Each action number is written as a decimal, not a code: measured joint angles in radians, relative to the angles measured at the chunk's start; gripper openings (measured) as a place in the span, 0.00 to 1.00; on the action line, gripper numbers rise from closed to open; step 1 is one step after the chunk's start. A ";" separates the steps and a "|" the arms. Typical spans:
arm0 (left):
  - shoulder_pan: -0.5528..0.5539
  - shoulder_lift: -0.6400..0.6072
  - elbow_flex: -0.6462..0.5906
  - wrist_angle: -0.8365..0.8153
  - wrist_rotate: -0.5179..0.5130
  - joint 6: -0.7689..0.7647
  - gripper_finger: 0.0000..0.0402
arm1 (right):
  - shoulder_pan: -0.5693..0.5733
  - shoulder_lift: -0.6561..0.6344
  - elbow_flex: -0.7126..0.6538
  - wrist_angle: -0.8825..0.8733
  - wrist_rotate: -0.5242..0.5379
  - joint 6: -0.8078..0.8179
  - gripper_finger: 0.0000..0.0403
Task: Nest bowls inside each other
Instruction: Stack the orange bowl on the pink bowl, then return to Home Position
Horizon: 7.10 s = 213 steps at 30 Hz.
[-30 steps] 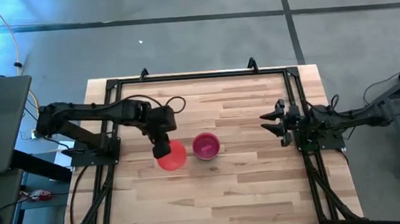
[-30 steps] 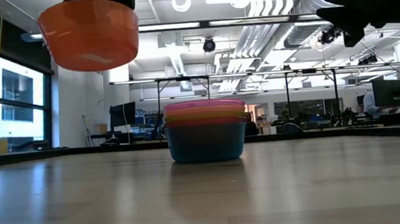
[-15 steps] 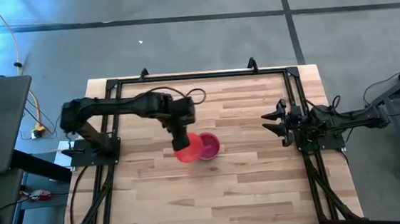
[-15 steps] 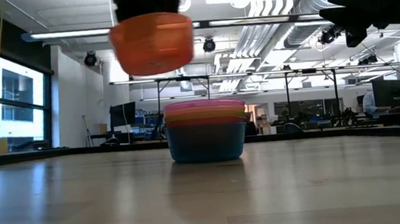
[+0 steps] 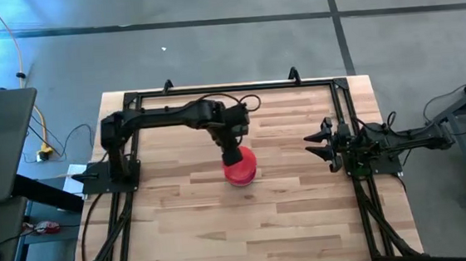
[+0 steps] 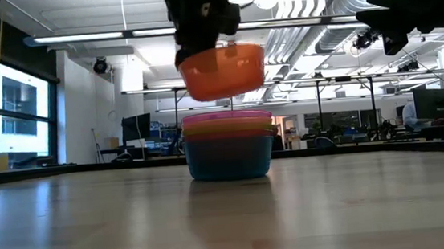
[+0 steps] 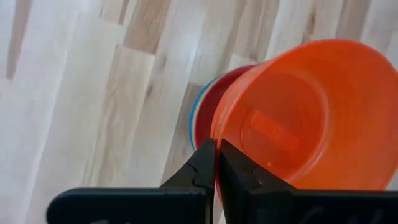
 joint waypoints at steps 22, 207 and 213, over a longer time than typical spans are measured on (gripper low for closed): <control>0.001 0.105 0.095 -0.050 -0.001 -0.006 0.00 | 0.000 0.000 0.000 -0.030 -0.021 0.026 0.39; -0.111 -1.700 -1.710 1.299 -0.100 0.284 0.40 | -0.001 0.013 -0.053 0.072 0.114 -0.186 0.39; -0.111 -1.829 -1.710 1.108 -0.098 0.259 0.40 | -0.001 0.014 -0.053 0.072 0.113 -0.187 0.39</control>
